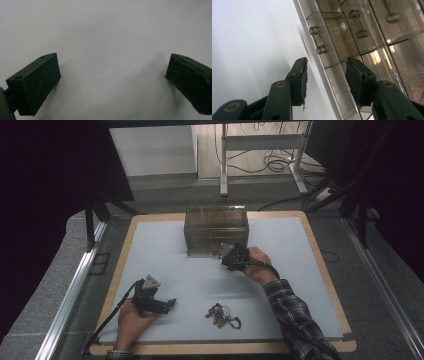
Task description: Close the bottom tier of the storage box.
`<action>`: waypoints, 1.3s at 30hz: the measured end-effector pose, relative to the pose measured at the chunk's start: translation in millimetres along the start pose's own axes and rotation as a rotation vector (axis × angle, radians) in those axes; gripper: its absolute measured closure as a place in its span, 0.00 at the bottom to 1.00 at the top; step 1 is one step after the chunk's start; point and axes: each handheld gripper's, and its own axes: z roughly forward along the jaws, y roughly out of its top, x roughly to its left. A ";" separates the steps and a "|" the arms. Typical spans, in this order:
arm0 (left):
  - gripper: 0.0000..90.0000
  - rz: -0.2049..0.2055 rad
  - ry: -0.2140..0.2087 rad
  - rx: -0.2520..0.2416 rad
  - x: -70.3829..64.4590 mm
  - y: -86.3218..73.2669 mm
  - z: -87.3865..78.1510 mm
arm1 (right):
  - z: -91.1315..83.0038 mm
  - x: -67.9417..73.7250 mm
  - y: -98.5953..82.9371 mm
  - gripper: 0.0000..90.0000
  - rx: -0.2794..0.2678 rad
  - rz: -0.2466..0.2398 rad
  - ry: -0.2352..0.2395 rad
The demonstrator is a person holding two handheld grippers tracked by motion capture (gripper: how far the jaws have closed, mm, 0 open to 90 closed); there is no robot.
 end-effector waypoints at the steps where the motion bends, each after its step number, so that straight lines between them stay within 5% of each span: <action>1: 0.00 0.000 0.000 0.000 0.0 0.0 0.0 | -0.6 -1.6 -0.1 0.57 -0.002 0.008 0.005; 22: 0.00 0.000 0.000 0.000 0.0 0.0 0.0 | -6.5 -45.2 -10.7 0.57 0.007 0.148 0.139; 39: 0.00 0.000 0.000 0.000 0.0 0.0 0.0 | 14.2 -61.4 -13.5 0.63 0.087 0.116 0.255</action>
